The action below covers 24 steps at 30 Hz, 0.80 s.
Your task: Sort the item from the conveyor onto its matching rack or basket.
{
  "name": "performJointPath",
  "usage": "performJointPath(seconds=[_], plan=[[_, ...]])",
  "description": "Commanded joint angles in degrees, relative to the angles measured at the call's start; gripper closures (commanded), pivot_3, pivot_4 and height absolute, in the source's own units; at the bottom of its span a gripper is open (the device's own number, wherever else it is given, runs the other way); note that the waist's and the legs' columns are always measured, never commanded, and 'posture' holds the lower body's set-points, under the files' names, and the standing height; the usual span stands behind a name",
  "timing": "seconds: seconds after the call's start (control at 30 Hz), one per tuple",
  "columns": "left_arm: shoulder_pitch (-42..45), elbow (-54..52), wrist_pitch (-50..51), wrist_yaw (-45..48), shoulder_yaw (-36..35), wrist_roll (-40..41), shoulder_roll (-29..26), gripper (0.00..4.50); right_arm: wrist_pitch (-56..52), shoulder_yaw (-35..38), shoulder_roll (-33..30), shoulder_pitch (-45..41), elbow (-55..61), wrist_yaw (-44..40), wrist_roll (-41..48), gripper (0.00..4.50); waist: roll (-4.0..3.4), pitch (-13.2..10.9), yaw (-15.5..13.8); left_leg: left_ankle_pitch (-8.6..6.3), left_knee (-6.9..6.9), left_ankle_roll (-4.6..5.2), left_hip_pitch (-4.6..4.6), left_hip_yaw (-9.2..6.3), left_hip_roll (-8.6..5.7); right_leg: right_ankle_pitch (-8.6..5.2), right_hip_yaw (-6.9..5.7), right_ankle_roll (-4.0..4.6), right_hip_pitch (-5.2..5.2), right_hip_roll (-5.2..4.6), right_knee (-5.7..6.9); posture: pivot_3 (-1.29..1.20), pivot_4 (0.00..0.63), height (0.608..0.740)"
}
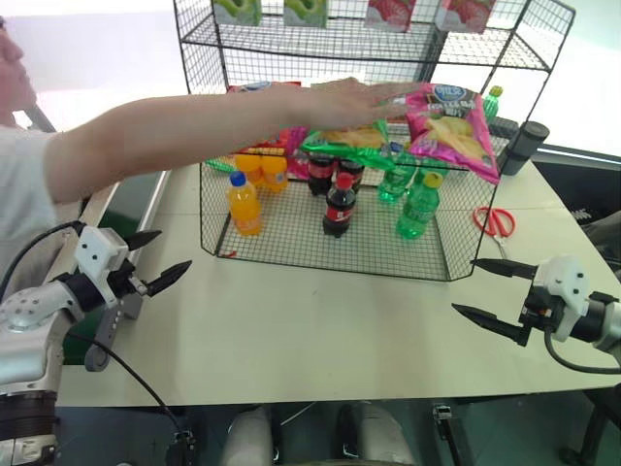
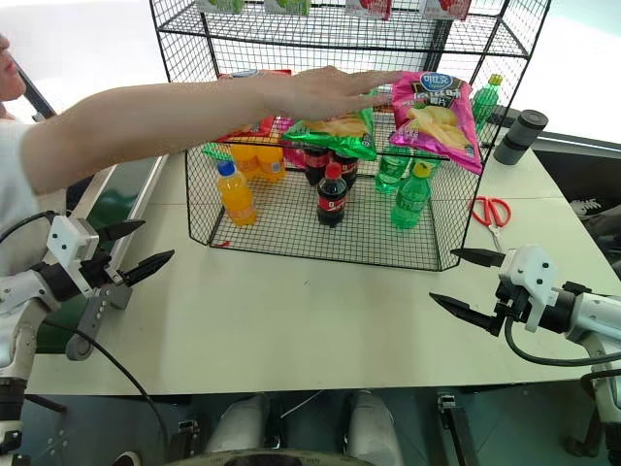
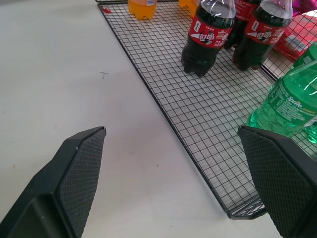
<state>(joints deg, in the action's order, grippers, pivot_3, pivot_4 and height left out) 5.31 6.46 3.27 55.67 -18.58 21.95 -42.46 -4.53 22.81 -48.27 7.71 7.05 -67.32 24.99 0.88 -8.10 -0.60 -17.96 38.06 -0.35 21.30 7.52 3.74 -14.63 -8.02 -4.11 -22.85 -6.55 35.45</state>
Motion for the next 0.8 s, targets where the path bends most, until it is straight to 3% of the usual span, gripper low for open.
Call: performJointPath(seconds=[0.03,0.8], plan=[[0.6,-1.7,0.3,0.5,-0.1,0.9,-0.5,0.0,1.5,1.2,-0.5,0.5,0.7,0.1,0.1,0.05,0.0,0.0,0.0,0.0,0.0,0.0,0.0,0.0,0.0,0.0,0.0,0.0,0.0,0.0,0.0,0.0,0.15,0.738],[1.6,-2.2,0.5,-2.1,0.7,0.9,0.6,0.0,3.5,0.5,-1.2,1.1,-0.1,0.2,-0.9,0.05,0.01,0.0,0.0,0.01,0.01,-0.01,-0.02,0.0,0.0,0.0,0.0,0.0,0.02,0.0,0.01,0.0,0.15,0.738]])
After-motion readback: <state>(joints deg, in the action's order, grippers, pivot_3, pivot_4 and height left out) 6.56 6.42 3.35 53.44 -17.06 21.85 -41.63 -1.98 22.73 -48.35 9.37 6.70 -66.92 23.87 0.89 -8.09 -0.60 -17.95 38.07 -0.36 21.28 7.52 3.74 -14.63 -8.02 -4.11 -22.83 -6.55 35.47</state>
